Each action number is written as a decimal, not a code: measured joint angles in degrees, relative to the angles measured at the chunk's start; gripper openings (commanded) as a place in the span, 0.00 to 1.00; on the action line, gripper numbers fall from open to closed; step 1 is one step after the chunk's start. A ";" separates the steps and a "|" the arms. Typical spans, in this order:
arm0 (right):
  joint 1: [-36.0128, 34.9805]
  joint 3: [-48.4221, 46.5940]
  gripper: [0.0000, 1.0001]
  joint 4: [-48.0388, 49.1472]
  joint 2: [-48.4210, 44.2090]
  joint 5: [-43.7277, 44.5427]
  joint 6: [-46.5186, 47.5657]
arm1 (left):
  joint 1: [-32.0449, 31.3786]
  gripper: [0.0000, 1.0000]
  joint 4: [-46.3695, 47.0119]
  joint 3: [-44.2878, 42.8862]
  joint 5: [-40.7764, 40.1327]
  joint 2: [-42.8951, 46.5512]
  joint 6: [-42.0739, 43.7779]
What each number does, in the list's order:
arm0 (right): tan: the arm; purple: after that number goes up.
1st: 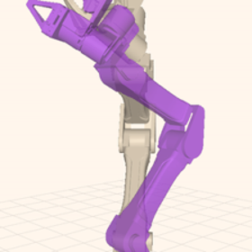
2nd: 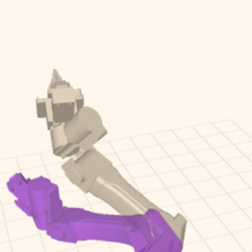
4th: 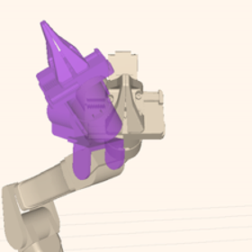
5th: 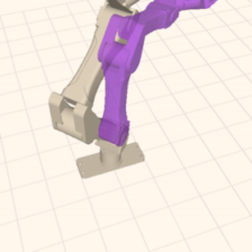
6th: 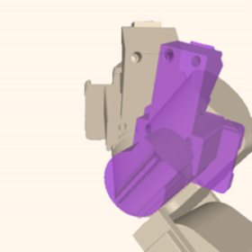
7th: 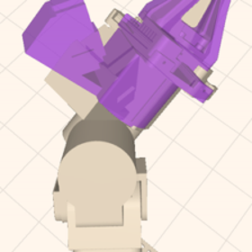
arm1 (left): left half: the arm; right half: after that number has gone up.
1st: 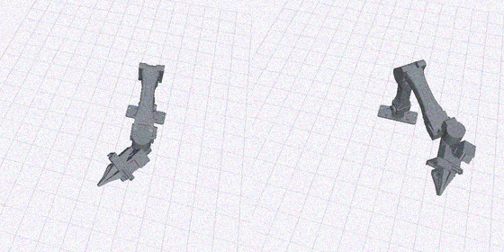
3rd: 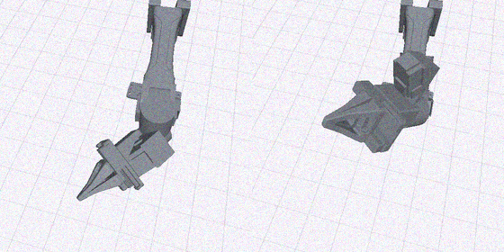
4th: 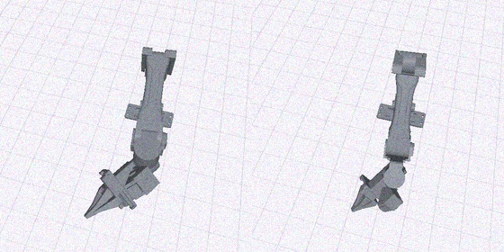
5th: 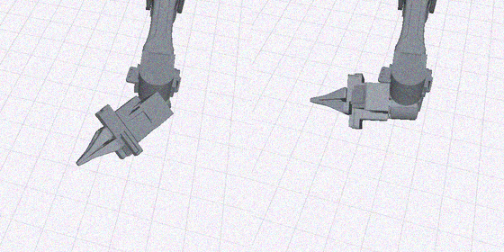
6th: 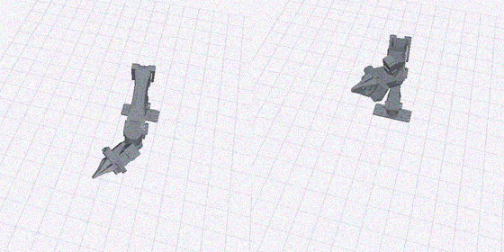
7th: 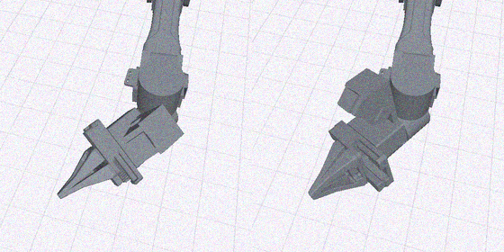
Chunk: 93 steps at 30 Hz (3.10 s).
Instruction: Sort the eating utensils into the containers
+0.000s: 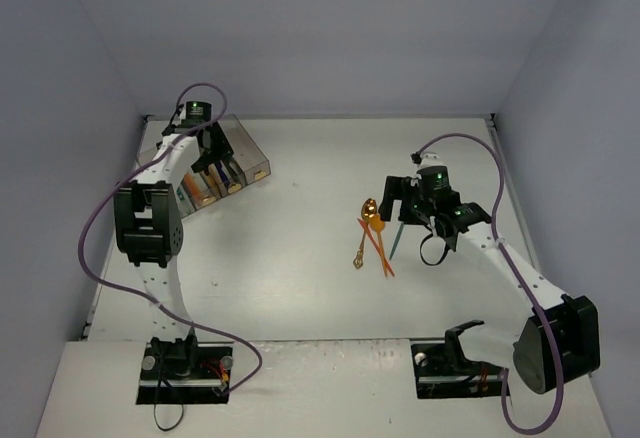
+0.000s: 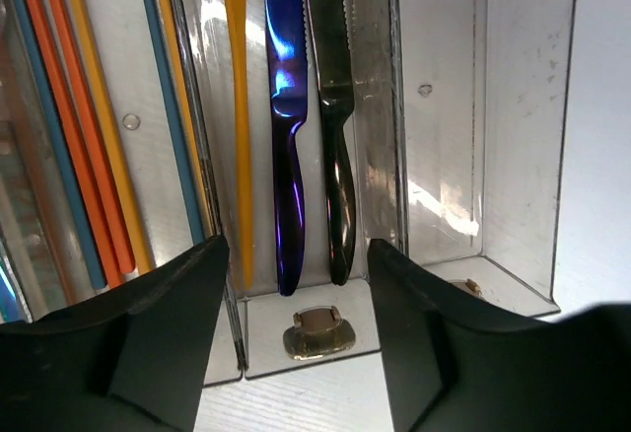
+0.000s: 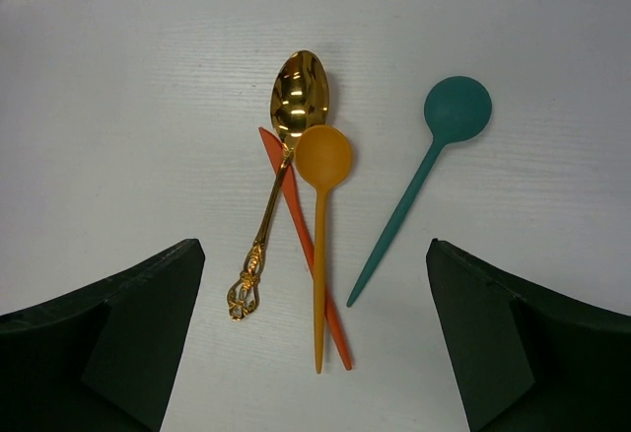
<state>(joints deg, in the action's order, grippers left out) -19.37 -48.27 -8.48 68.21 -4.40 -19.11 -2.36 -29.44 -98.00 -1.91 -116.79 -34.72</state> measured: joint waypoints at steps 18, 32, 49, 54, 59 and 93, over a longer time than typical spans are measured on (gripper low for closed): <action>-10.72 -1.17 0.26 -2.42 17.22 -0.68 6.39 | -6.24 0.72 6.33 25.53 8.41 36.82 11.65; -11.11 -4.22 0.27 -2.48 24.88 1.14 7.69 | -6.26 0.72 3.52 38.52 11.54 50.41 14.36; -11.10 -6.03 0.00 -2.27 29.06 3.15 5.90 | -6.31 0.73 3.05 39.74 11.58 52.11 15.69; -11.24 -6.72 0.00 -2.50 29.57 2.92 5.66 | -6.58 0.73 3.03 39.74 11.80 52.15 15.69; -11.80 -9.14 0.00 -3.37 30.58 1.08 4.49 | -6.76 0.73 3.06 39.74 12.37 52.15 15.67; -22.61 -28.11 0.00 -1.09 27.64 -6.58 -5.11 | -21.90 0.80 17.28 50.85 20.83 56.41 1.80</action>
<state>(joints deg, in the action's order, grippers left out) -41.98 -76.38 -9.58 95.85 -10.97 -24.22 -24.26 -12.16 -47.15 18.92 -60.38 -32.92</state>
